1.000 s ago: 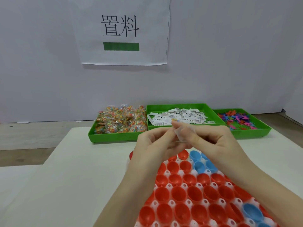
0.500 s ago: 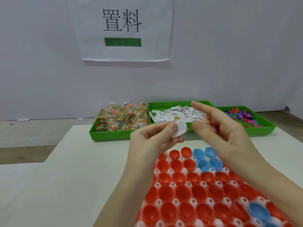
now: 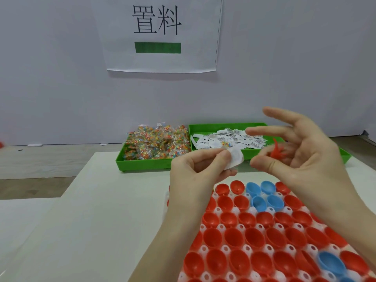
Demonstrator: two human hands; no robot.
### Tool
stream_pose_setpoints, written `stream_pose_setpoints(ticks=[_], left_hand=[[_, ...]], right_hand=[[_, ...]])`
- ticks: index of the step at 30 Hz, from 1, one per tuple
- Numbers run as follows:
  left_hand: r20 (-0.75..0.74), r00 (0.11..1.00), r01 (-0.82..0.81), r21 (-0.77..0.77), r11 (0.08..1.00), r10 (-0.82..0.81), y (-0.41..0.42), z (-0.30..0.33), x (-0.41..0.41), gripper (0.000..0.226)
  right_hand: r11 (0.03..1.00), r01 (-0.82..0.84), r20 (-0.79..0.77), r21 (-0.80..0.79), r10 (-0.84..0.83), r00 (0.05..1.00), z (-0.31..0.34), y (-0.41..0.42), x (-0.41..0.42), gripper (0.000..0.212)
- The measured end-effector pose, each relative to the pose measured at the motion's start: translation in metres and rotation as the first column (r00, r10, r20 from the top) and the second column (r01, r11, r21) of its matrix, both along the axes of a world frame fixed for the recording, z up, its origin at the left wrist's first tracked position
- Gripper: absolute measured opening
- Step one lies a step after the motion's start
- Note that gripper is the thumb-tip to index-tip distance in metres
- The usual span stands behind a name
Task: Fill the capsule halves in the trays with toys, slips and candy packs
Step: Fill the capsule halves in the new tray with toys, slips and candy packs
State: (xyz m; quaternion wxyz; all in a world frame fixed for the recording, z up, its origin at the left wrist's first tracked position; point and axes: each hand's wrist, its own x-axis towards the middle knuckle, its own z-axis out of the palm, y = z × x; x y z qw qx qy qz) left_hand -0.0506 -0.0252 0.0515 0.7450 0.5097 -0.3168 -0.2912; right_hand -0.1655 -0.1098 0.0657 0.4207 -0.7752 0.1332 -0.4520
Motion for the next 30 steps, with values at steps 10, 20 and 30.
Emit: stream_pose_setpoints(ticks=[10, 20, 30], left_hand=[[0.023, 0.998, 0.051, 0.046, 0.998, -0.052, -0.001, -0.003, 0.001, 0.009], [-0.208, 0.937, 0.286, -0.002, 0.958, -0.280, 0.000, -0.004, 0.002, 0.012], [-0.146, 0.979, 0.146, 0.017, 0.989, -0.142, 0.002, -0.002, 0.004, 0.014]], right_hand=[[0.990, -0.084, 0.089, 0.115, 0.074, 0.993, 0.012, 0.002, 0.005, 0.022], [0.972, 0.001, -0.138, -0.237, -0.034, 0.990, 0.004, 0.004, 0.009, 0.062], [0.955, -0.004, -0.058, -0.296, -0.014, 0.998, 0.017, 0.001, 0.005, 0.043]])
